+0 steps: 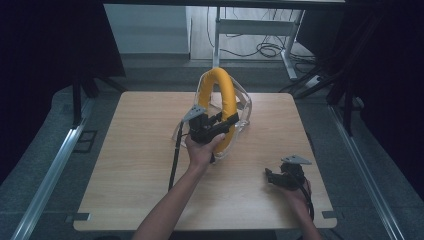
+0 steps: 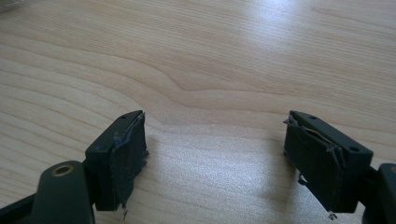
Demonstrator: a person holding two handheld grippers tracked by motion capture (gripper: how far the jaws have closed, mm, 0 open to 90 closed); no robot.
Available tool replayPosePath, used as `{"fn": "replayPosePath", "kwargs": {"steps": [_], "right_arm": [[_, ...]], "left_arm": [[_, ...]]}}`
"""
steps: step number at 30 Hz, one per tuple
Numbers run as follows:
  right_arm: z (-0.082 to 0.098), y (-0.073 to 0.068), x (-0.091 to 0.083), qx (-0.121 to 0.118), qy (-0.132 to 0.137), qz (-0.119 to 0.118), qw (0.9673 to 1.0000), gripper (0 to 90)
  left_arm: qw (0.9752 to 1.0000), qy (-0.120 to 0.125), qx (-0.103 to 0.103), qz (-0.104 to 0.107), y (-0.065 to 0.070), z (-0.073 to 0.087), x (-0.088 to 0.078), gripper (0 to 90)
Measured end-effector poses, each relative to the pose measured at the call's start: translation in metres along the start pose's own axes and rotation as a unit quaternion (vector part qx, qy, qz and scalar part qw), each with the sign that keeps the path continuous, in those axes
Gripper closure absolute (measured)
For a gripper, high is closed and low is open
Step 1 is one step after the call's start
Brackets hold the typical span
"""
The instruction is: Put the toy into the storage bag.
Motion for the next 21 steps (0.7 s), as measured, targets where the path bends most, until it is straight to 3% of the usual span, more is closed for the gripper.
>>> {"fn": "replayPosePath", "kwargs": {"steps": [21], "right_arm": [[0.0000, 0.0000, -0.0002, 0.001, 0.000, 0.000, 1.0000, 21.4]], "left_arm": [[0.9998, -0.006, -0.019, -0.007, -0.0091, 0.0040, 0.0019, 49.9]]}}
Point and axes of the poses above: each handheld gripper's, and its own axes: x roughly forward along the jaws, z roughly out of its underside, y roughly to its right, the point moved 1 cm from there along x, roughly forward along the jaws, and after that the axes turned 9 degrees about -y, right-handed, at the moved point
